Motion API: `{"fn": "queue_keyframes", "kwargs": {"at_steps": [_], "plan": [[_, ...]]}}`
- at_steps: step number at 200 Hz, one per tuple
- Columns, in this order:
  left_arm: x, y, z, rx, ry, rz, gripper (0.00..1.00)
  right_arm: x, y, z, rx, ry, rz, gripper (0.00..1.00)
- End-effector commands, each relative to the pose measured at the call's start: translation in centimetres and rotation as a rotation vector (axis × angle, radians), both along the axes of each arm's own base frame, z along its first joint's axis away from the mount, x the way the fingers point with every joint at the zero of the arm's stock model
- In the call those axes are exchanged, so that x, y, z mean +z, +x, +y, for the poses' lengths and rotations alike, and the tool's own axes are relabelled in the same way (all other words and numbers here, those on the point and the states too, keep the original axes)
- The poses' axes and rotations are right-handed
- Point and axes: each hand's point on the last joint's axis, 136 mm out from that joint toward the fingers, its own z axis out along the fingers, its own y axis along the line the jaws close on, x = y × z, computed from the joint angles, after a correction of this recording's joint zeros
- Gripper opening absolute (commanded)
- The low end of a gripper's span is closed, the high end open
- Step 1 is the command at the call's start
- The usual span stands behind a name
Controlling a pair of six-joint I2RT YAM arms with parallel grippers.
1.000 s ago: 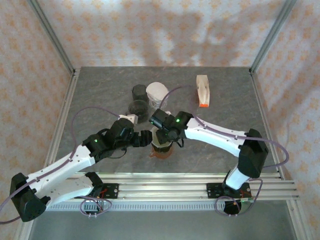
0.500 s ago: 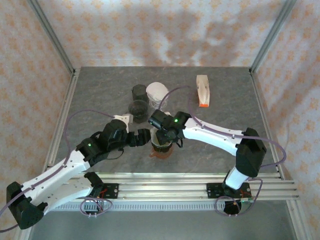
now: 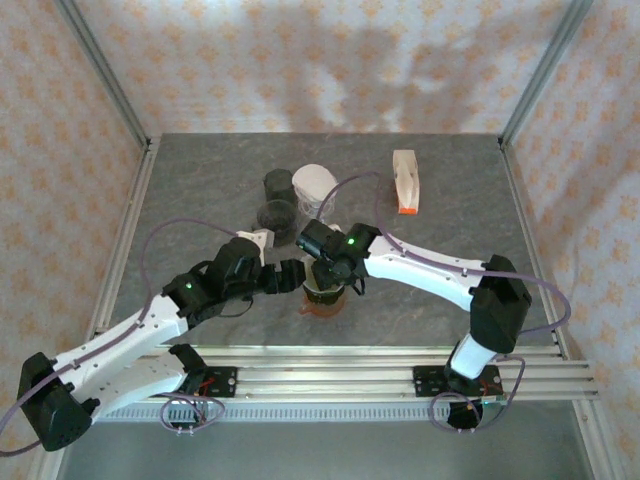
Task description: Place the coffee filter in the dripper
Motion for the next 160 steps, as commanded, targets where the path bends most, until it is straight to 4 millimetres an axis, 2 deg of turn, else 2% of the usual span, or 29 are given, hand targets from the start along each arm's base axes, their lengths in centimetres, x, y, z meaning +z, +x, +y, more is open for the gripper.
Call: {"fn": "queue_keyframes", "kwargs": {"at_steps": [1, 104, 160], "plan": [[-1.1, 0.0, 0.6, 0.021, 0.030, 0.019, 0.86, 0.0, 0.4, -0.2, -0.020, -0.011, -0.011, 0.63], [-1.3, 0.0, 0.9, 0.037, 0.032, 0.023, 0.87, -0.9, 0.3, -0.5, -0.025, -0.039, 0.001, 0.63], [-1.4, 0.0, 0.8, 0.038, 0.032, 0.029, 0.85, 2.7, 1.0, -0.2, -0.029, 0.045, -0.080, 0.65]]}}
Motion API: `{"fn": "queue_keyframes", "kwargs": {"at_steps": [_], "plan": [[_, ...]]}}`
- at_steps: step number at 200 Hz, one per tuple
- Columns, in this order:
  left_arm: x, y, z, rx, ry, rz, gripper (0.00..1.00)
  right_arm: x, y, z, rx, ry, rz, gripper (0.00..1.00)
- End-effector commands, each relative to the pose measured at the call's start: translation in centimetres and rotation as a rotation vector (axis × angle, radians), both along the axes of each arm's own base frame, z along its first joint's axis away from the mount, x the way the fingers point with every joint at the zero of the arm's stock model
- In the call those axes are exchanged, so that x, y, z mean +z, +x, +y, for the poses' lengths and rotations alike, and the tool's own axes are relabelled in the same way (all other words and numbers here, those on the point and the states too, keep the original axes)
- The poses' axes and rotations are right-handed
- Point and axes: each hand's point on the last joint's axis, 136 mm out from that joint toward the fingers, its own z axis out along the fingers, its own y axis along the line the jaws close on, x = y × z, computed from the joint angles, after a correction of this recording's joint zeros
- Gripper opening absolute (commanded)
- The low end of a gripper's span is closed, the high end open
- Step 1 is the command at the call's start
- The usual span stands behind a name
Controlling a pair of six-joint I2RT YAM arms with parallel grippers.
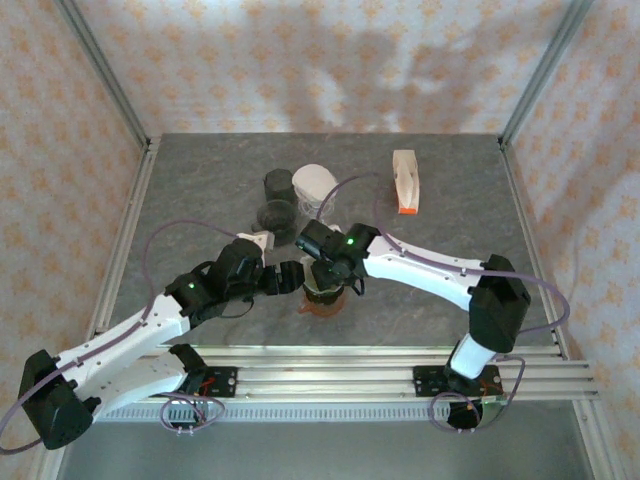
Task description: Place the coffee filter in the dripper
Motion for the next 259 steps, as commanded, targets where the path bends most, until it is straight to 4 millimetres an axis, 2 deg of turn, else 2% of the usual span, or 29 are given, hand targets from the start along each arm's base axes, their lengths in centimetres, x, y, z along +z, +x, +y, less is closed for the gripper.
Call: {"fn": "queue_keyframes", "kwargs": {"at_steps": [1, 27, 58, 88, 127, 159, 185, 204, 236, 259], "plan": [[-0.5, 0.1, 0.6, 0.028, 0.020, 0.005, 0.85, 2.7, 0.9, -0.2, -0.024, 0.044, -0.078, 0.65], [-0.5, 0.1, 0.6, 0.026, 0.017, 0.004, 0.84, 3.4, 0.9, -0.3, -0.028, 0.060, -0.089, 0.66], [-0.5, 0.1, 0.5, 0.026, 0.015, 0.009, 0.84, 5.6, 1.3, -0.8, -0.047, 0.097, -0.153, 0.67], [-0.6, 0.1, 0.6, 0.029, 0.018, 0.009, 0.84, 8.2, 1.7, -2.1, -0.079, 0.124, -0.220, 0.67], [-0.7, 0.2, 0.6, 0.032, 0.017, 0.009, 0.84, 10.0, 1.7, -4.1, -0.136, 0.158, -0.269, 0.67], [-0.3, 0.2, 0.5, 0.032, 0.004, 0.001, 0.91, 10.5, 1.4, -5.0, -0.161, 0.183, -0.285, 0.67], [0.0, 0.3, 0.5, 0.036, 0.002, -0.006, 0.92, 10.6, 1.3, -5.3, -0.169, 0.188, -0.288, 0.67], [0.4, 0.2, 0.4, 0.031, -0.014, -0.014, 0.99, 10.6, 1.2, -5.3, -0.170, 0.194, -0.287, 0.67], [1.8, 0.2, 0.5, 0.039, -0.057, -0.056, 1.00, 10.8, 1.2, -5.4, -0.172, 0.201, -0.294, 0.67], [2.0, 0.1, 0.5, 0.036, -0.054, -0.056, 1.00, 10.8, 1.2, -5.4, -0.172, 0.200, -0.295, 0.67]]}}
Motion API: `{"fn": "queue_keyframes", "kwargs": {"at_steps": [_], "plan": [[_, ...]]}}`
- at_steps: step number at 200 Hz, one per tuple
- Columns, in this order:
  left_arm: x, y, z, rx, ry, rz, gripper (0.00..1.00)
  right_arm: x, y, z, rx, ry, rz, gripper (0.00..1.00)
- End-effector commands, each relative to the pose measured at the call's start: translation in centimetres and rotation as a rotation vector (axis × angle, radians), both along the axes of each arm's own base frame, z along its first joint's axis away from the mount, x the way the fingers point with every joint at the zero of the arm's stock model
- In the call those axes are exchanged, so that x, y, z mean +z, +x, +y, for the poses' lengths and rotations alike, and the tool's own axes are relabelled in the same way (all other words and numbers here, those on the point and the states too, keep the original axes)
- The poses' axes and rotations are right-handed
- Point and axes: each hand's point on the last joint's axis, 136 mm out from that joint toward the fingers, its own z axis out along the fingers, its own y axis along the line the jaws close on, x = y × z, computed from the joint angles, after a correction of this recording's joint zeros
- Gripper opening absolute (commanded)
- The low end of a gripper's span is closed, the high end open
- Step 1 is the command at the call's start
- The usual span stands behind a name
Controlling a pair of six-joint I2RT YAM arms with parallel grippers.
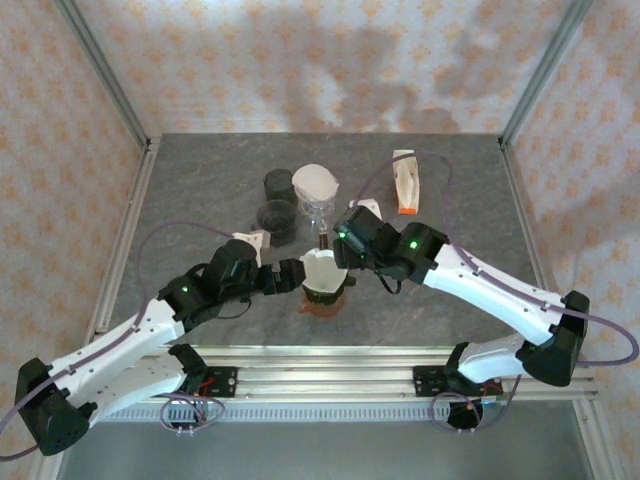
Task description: Place the coffee filter in the dripper
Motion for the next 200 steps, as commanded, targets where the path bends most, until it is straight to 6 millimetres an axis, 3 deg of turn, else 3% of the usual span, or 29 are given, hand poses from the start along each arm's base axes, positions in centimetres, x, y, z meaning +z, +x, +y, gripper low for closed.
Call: {"fn": "queue_keyframes", "kwargs": {"at_steps": [1, 31, 53, 70, 122, 159, 200], "plan": [[0.5, 0.3, 0.3, 0.023, -0.006, -0.024, 1.00, 0.6, 0.3, -1.2, -0.042, -0.004, -0.033, 0.67], [2.0, 0.2, 1.0, 0.045, -0.027, -0.062, 0.96, 1.2, 0.3, -1.6, -0.054, 0.002, -0.051, 0.67], [1.9, 0.0, 3.1, 0.112, 0.027, -0.083, 0.74, 1.7, 0.2, -2.4, -0.073, 0.007, -0.073, 0.67], [0.1, -0.3, 4.2, 0.144, 0.064, -0.045, 0.62, 2.1, 0.1, -3.2, -0.092, 0.022, -0.091, 0.67], [-7.7, -1.6, 4.9, 0.155, 0.131, 0.135, 0.62, 2.7, -0.6, -5.5, -0.144, 0.064, -0.127, 0.67], [-10.4, -1.4, 2.2, 0.086, 0.089, 0.227, 0.60, 2.5, -1.0, -6.6, -0.164, 0.075, -0.132, 0.68], [-12.5, -1.7, 1.1, 0.060, 0.100, 0.289, 0.60, 2.5, -1.4, -7.7, -0.181, 0.074, -0.141, 0.68]]}}
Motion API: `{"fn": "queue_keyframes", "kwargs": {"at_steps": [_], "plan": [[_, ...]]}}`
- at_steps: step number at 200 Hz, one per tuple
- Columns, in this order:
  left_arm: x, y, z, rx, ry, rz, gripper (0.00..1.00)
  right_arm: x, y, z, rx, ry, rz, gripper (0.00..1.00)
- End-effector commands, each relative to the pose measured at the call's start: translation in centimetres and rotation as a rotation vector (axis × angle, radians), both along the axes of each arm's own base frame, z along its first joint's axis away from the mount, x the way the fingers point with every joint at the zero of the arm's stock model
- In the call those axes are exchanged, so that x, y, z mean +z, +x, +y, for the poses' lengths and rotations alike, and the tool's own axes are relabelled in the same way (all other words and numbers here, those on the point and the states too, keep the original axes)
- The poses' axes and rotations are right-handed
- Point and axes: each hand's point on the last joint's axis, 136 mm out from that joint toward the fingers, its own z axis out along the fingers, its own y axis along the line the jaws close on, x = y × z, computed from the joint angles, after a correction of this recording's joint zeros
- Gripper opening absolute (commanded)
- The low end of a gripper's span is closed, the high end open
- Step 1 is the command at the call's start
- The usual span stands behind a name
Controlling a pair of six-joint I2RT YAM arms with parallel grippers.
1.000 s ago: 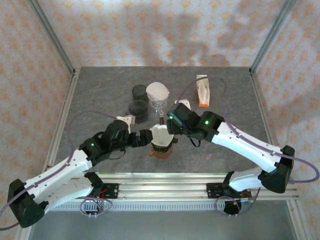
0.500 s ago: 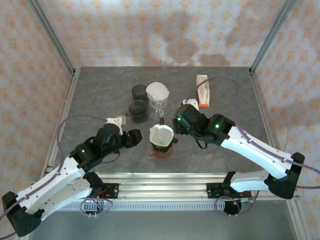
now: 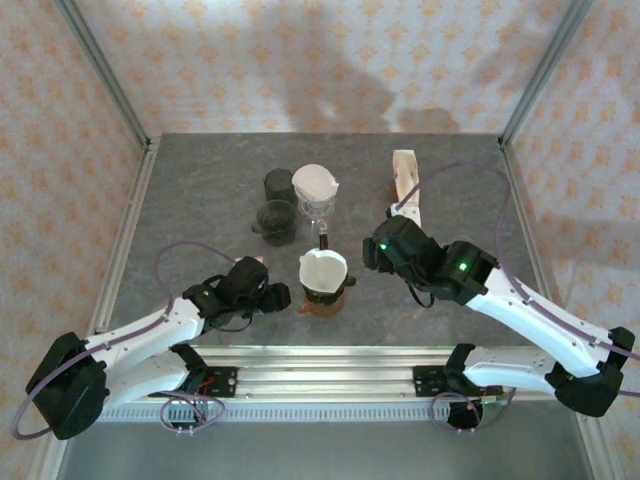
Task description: Place the coffee filter in the dripper
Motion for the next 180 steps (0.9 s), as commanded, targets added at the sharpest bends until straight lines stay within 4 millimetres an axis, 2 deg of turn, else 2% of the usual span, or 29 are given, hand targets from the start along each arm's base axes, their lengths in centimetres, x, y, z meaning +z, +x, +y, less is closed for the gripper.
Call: {"fn": "queue_keyframes", "kwargs": {"at_steps": [1, 42, 65, 95, 110, 130, 150, 180], "plan": [[-0.8, 0.2, -1.4, -0.014, -0.043, 0.021, 0.60, 0.0, -0.1, -2.0, -0.059, -0.020, -0.022, 0.68], [-2.0, -0.8, -0.2, -0.018, 0.033, 0.074, 0.56, -0.1, -0.4, -2.6, -0.068, -0.021, -0.024, 0.68], [-2.0, -2.2, 0.4, -0.051, 0.064, 0.097, 0.61, -0.2, -0.5, -2.8, -0.072, -0.022, -0.025, 0.68], [-2.4, -5.1, 0.0, -0.133, 0.125, 0.119, 0.60, -0.4, -0.4, -2.8, -0.072, -0.019, -0.027, 0.69], [-2.3, -5.7, -0.7, -0.160, 0.121, 0.088, 0.59, -0.5, -0.4, -2.7, -0.070, -0.014, -0.026, 0.69], [-2.0, -5.4, -1.3, -0.168, 0.105, 0.010, 0.59, -0.6, -0.3, -2.4, -0.065, -0.006, -0.024, 0.69], [-1.5, -4.0, -2.0, -0.160, 0.063, -0.088, 0.58, -0.5, -0.3, -2.3, -0.061, -0.004, -0.022, 0.69], [-1.2, -2.8, -3.8, -0.194, 0.012, -0.170, 0.50, -0.1, -0.4, -2.5, -0.062, -0.006, -0.026, 0.69]]}}
